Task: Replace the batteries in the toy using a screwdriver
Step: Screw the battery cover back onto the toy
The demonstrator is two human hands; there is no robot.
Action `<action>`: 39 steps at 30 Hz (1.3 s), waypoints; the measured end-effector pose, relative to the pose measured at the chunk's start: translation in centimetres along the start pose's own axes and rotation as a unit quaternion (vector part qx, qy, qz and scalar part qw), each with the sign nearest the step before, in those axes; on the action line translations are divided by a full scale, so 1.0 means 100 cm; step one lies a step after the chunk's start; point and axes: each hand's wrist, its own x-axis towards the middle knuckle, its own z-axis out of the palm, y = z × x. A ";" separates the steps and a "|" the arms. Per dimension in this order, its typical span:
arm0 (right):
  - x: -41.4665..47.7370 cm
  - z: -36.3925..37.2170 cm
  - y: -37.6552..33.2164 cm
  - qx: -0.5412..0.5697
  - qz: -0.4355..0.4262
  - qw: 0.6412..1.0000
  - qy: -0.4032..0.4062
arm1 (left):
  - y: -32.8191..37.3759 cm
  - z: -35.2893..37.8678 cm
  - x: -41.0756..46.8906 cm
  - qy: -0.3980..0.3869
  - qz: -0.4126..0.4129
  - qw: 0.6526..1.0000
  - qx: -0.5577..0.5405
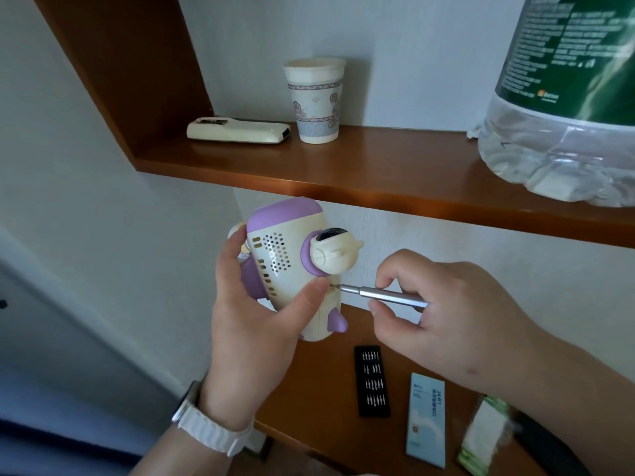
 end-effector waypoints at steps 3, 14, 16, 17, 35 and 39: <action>-0.003 -0.002 0.000 0.005 0.001 1.000 0.001 | 0.001 0.001 -0.002 -0.007 0.002 1.000 0.002; -0.008 0.002 0.006 0.011 0.025 1.000 0.002 | -0.005 0.006 -0.004 -0.012 -0.001 1.000 0.011; -0.008 0.002 0.007 0.011 0.024 1.000 0.000 | -0.006 0.007 -0.003 -0.017 -0.001 1.000 0.007; -0.007 0.001 0.007 0.009 0.021 1.000 0.001 | -0.007 0.008 -0.003 -0.020 -0.002 1.000 0.005; 0.016 0.006 0.012 -0.037 -0.028 0.999 -0.018 | -0.013 0.009 0.015 -0.024 -0.011 1.000 -0.005; 0.023 0.008 0.010 -0.044 -0.037 0.998 -0.017 | -0.013 0.006 0.020 -0.014 -0.012 1.000 -0.013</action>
